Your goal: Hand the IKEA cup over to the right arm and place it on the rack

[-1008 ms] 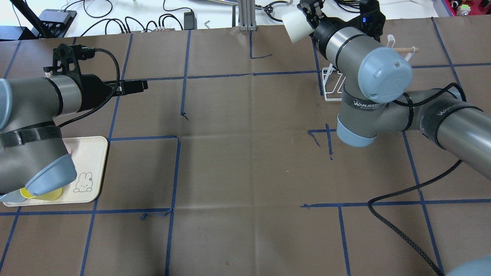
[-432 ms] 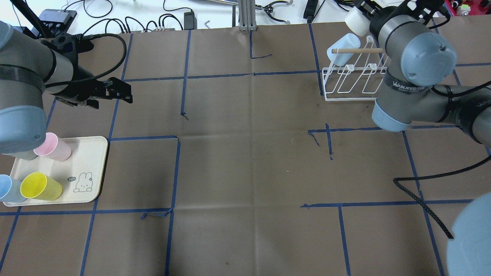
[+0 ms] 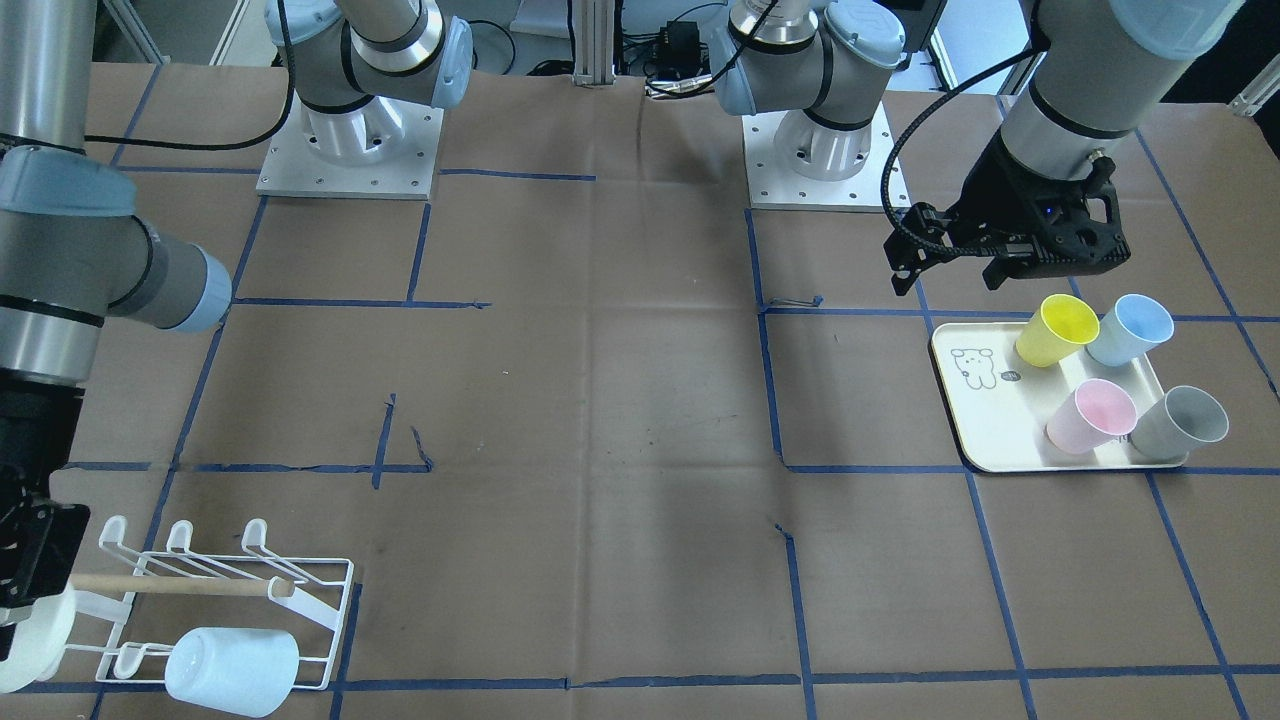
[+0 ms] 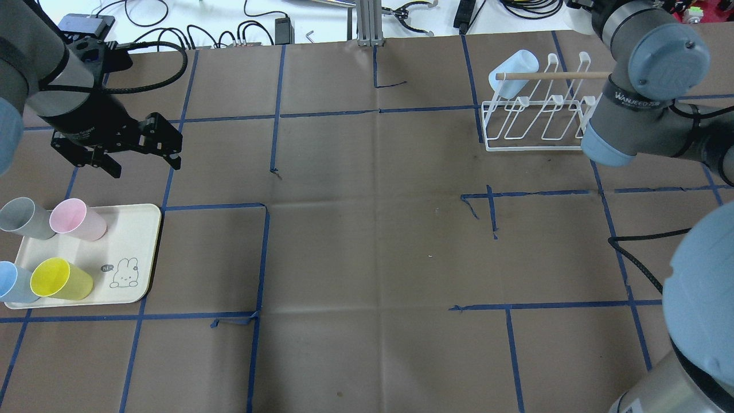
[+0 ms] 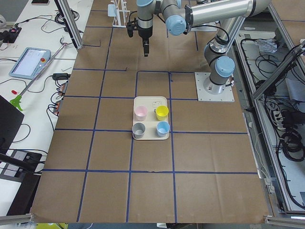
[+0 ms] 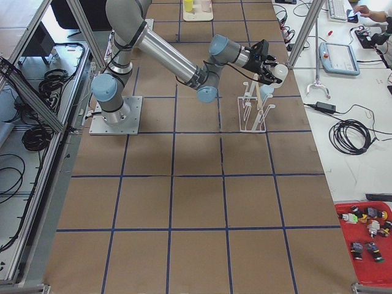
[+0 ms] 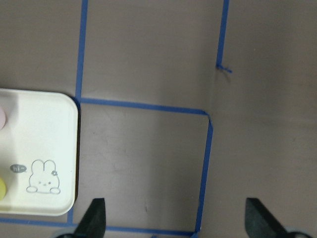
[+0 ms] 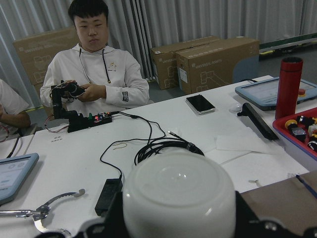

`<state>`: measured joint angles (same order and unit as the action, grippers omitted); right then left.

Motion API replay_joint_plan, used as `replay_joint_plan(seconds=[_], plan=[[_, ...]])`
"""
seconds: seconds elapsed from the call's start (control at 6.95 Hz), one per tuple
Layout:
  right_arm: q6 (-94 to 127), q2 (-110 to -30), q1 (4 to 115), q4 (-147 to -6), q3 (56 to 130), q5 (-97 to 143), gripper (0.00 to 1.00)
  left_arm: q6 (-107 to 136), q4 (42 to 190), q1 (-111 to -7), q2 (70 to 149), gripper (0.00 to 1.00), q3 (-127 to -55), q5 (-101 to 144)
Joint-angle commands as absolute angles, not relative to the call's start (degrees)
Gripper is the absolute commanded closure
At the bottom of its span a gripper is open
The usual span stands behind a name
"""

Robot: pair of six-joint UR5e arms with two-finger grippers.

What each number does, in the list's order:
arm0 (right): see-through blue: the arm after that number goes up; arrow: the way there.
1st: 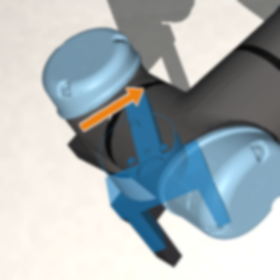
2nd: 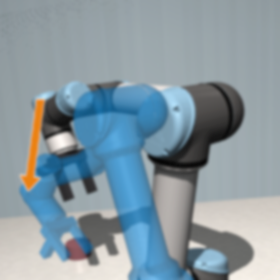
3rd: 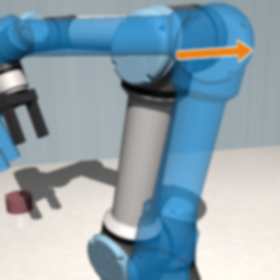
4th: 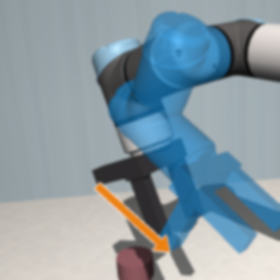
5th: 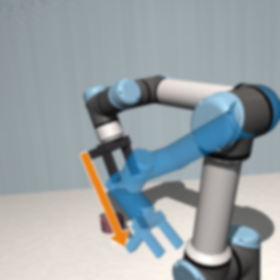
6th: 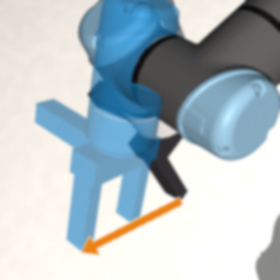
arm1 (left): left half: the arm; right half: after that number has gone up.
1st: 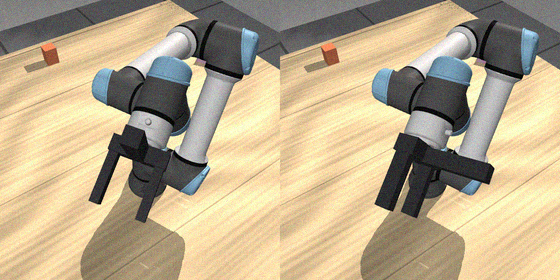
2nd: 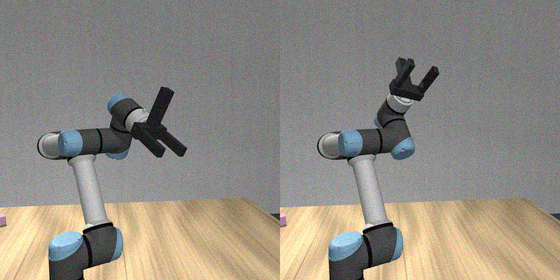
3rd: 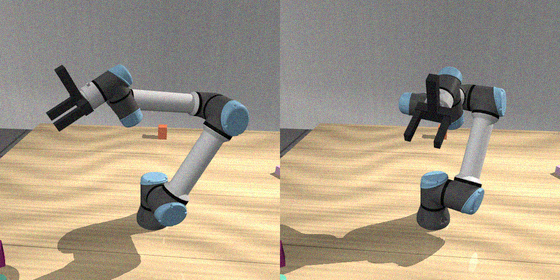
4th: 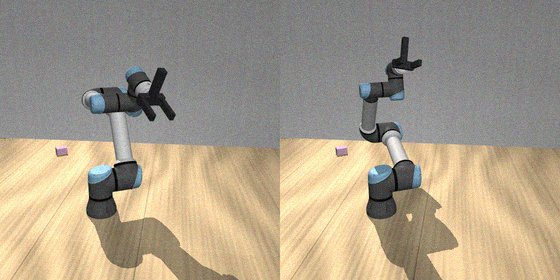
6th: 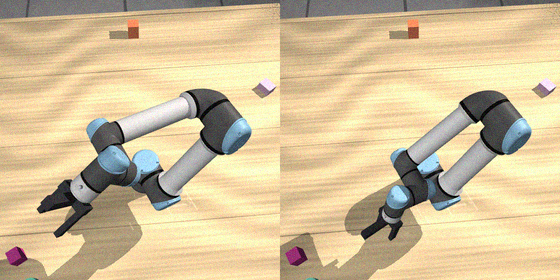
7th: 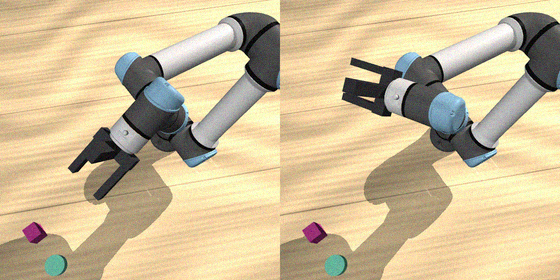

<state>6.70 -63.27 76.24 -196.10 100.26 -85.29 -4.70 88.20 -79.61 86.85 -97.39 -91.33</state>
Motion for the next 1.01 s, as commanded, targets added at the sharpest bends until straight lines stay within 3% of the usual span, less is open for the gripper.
replay_joint_plan(seconds=[0.0, 0.86], plan=[[0.27, -57.68, 74.8, -197.83, 96.07, -84.9, 0.92, -1.76, 95.36, -81.91, 86.49, 0.01, -93.96, -93.87], [-0.7, -55.99, 74.0, -201.78, 102.12, -84.99, 0.92, -2.46, 95.1, -81.91, 85.08, 0.01, -95.36, -93.25]])
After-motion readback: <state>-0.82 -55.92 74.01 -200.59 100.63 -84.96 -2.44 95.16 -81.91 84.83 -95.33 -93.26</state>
